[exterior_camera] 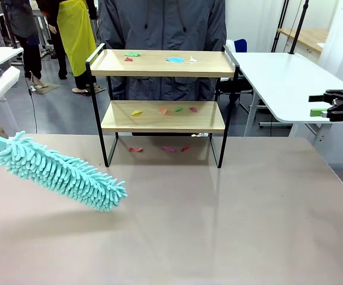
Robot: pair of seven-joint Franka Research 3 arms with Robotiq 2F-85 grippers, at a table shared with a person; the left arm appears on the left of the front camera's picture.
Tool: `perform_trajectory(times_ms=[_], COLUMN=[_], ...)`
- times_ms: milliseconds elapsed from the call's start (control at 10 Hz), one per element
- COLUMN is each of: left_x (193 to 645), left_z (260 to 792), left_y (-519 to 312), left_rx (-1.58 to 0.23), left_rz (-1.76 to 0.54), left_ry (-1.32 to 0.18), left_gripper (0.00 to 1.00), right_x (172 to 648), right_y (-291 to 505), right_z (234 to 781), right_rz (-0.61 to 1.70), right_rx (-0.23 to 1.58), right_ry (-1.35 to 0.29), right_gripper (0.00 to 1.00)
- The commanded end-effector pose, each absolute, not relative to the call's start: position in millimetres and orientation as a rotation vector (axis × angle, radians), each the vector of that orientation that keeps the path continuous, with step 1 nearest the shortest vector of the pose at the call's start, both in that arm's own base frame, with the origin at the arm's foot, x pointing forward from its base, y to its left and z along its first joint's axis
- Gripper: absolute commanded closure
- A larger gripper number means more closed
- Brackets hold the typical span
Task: Clean the shelf.
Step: Clean the specific section of the Shelf indicated by the human with the Duster.
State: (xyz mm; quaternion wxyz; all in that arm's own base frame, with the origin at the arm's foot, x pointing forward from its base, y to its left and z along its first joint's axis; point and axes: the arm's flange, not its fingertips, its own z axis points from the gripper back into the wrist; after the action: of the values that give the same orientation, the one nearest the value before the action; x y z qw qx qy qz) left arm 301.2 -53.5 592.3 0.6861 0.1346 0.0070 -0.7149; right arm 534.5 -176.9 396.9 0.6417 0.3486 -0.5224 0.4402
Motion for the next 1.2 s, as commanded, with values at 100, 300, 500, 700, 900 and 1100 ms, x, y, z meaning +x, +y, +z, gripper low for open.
perform_trajectory(times_ms=[100,300,500,700,900,1100], left_x=[297.1,297.1,297.1,297.1,297.1,297.1], left_z=[595.6,595.6,595.6,595.6,595.6,595.6], left_y=[-51.5,-51.5,-51.5,-51.5,-51.5,-51.5], left_rx=[0.297,0.297,0.297,0.297,0.297,0.297], left_rz=[-1.603,-1.603,-1.603,-1.603,-1.603,-1.603], left_ry=[0.005,0.005,0.005,0.005,0.005,0.005], left_gripper=[0.87,0.87,0.87,0.87,0.87,0.87], right_x=[534.8,534.8,534.8,534.8,534.8,534.8], right_y=[-175.0,-175.0,-175.0,-175.0,-175.0,-175.0], right_z=[399.1,399.1,399.1,399.1,399.1,399.1], right_rz=[1.008,1.008,1.008,1.008,1.008,1.008], right_rx=[0.792,0.792,0.792,0.792,0.792,0.792], right_ry=[-1.193,-1.193,-1.193,-1.193,-1.193,-1.193], right_gripper=[0.0,0.0,0.0,0.0,0.0,0.0])
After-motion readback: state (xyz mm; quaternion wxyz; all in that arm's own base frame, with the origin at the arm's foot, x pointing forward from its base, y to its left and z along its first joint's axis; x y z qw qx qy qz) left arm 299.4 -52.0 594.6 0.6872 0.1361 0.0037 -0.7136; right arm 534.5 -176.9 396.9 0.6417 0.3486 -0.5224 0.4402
